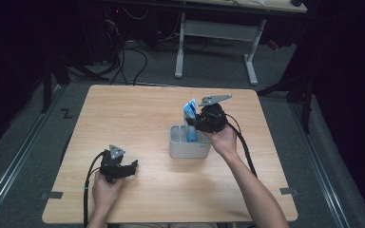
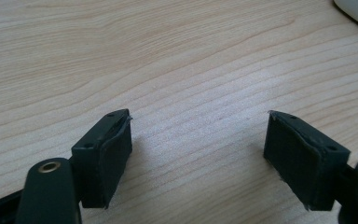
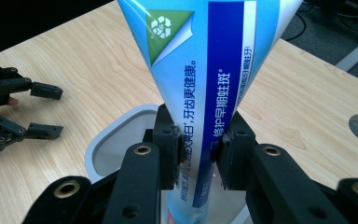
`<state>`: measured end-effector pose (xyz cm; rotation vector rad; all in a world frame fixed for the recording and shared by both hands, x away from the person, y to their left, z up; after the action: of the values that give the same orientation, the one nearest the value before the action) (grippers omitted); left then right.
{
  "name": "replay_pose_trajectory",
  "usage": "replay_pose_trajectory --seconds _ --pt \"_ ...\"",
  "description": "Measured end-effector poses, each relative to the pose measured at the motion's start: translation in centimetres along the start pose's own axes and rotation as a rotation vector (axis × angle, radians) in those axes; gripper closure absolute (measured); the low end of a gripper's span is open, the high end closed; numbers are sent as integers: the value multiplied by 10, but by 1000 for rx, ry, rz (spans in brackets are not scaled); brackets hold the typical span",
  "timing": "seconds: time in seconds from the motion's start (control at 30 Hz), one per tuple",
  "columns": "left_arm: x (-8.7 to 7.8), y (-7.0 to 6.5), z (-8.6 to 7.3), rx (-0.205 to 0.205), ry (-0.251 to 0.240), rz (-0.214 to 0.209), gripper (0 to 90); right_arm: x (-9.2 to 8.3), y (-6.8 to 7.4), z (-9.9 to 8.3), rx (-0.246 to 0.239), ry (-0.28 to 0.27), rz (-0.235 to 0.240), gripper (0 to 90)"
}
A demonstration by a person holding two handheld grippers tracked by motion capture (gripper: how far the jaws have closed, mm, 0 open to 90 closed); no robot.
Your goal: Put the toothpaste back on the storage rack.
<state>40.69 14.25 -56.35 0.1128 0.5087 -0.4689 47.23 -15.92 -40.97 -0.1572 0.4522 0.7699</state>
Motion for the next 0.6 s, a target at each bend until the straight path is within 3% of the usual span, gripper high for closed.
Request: replay_pose_trajectory --seconds 0.6 --pt "0 0 0 0 -1 0 238 9 2 -21 16 62 28 717"
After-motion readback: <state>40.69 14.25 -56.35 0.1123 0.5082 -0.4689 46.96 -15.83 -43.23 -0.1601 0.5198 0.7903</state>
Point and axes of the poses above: each handheld gripper's, and its own axes: x roughly forward along the jaws, z roughly out of its top, y roughly to its left, the point moved 4 cm from there along x, roughly forward along the jaws, and after that the axes turned 13 degrees about -y, right-handed, at the moved point
